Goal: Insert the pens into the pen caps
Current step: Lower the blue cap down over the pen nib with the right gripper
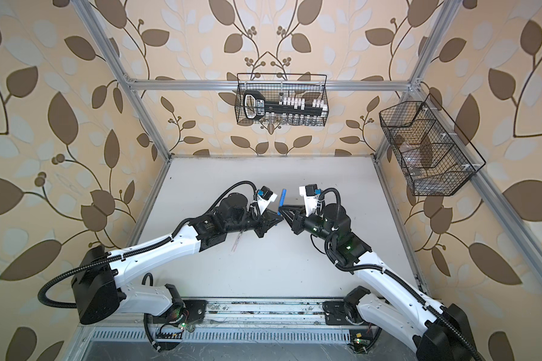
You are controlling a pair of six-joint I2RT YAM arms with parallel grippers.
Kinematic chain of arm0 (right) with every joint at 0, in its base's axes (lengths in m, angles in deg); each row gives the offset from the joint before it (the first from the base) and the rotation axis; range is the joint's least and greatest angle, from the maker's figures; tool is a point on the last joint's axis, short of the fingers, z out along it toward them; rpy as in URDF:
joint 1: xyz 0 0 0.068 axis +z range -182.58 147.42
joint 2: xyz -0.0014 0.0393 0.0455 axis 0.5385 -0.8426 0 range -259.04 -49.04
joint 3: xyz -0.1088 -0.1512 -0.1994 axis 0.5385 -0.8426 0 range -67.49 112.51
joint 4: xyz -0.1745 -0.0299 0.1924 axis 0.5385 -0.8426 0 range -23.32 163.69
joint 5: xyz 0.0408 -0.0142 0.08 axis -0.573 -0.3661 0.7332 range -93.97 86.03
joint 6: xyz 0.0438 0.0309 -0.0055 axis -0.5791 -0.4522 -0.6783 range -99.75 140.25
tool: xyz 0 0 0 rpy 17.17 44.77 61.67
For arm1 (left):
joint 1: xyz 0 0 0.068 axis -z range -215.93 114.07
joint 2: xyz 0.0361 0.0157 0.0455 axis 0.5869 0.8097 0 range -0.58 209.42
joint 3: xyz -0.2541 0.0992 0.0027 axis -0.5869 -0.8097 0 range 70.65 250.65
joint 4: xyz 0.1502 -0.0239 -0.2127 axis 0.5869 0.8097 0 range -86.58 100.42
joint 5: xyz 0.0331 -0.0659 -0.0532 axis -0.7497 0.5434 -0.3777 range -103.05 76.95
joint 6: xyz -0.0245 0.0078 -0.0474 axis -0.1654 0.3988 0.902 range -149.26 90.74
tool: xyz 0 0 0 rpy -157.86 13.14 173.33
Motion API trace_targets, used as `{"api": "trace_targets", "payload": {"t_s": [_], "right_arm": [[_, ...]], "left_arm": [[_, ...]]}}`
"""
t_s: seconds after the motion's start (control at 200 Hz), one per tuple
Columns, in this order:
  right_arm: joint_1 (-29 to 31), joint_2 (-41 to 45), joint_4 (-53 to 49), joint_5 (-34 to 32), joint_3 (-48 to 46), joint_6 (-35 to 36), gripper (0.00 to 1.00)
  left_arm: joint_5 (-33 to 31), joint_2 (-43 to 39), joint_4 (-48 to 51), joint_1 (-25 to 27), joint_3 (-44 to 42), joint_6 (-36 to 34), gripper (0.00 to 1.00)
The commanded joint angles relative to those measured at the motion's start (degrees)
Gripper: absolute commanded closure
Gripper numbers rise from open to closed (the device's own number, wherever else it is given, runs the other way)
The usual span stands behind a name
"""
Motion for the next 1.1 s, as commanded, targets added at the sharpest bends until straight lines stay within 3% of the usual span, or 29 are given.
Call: {"api": "trace_targets", "payload": {"t_s": [0.0,0.26,0.395,0.64,0.855,1.095], "right_arm": [[0.43,1.09,-1.17,1.33,2.33,1.84,0.78],[-0.15,6.62,-5.92,-0.43,2.00,3.84,0.53],[-4.83,6.79,-5.56,5.11,3.32,2.25,0.46],[-10.43,-0.50,-8.14,15.75,12.06,2.92,0.42],[-11.60,-5.33,-11.36,16.23,17.41,3.30,0.41],[-11.48,-10.30,-13.16,18.31,20.61,3.52,0.50]], "left_arm": [[-0.38,0.26,-1.87,0.24,2.08,-2.82,1.00],[-3.68,-0.25,-1.27,0.16,1.31,-3.73,1.00],[-1.94,-0.92,-0.03,0.22,0.92,-3.57,1.00],[0.10,-2.63,-0.38,0.19,-1.11,-2.42,1.00],[0.58,-3.36,0.10,0.20,-1.21,-2.50,1.00],[0.95,-3.43,0.15,0.24,-0.73,-2.92,1.00]]}}
